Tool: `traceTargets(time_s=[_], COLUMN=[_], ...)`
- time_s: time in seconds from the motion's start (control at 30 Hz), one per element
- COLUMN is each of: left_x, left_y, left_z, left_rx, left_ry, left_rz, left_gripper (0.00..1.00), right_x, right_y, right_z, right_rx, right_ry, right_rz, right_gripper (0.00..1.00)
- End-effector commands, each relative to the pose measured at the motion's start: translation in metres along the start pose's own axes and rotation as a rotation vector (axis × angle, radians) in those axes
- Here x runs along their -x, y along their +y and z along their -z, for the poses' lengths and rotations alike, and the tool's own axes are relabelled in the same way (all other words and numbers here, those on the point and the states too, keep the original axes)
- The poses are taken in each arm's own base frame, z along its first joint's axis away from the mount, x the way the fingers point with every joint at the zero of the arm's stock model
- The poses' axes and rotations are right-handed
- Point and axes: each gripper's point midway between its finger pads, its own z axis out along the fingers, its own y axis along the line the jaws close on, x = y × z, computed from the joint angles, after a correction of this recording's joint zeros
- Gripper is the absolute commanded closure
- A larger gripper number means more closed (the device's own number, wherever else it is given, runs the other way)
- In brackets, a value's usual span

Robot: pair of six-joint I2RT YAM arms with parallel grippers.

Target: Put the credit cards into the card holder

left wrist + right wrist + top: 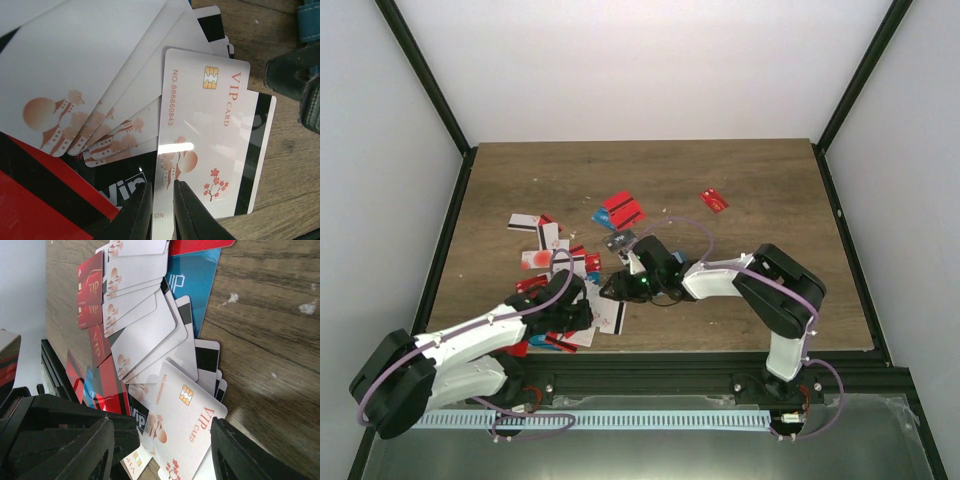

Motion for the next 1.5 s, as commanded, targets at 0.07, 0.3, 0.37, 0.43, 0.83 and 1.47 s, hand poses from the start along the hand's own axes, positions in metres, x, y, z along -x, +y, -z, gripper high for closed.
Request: traceTargets(time_s=[0.07,0.3,0.37,0.43,0.83,1.47], left_x=[-0.007,-0.013,-0.015,-0.017,-0.022,-0.019], left_y=[-0.002,0.003,0.006,0.007,0.014,0.013], left_z=[-0.005,-0.011,-0.013,-0.015,-0.018,-0.023], left_rx=[-0.028,-0.009,0.001,0.007,0.023,0.03], left_ry=[0.024,0.047,0.053,0.061,0.068,0.066], left_rz=[-0.004,0.0,0.004,0.004,0.012,0.003], left_gripper=[0.86,0.91,0.93,0.94,0.96,0.96], right_x=[0.016,0.013,0.014,0.013,0.01,-0.01], right_y=[-0.003,-0.01,-0.013,-0.017,-0.012,-0.006], right_z=[0.0,-0.008,-0.011,-0.013,-0.014,-0.019], right_rx=[-0.045,-0.053,-0.066,-0.075,-0.046,0.104], right_ry=[-0.038,-0.007,-0.005,-0.003,0.018,0.099], right_rz=[0.037,0.069,0.07,0.068,0.091,0.087], right_gripper=[0.45,0.45,0.45,0.45,0.49,0.92])
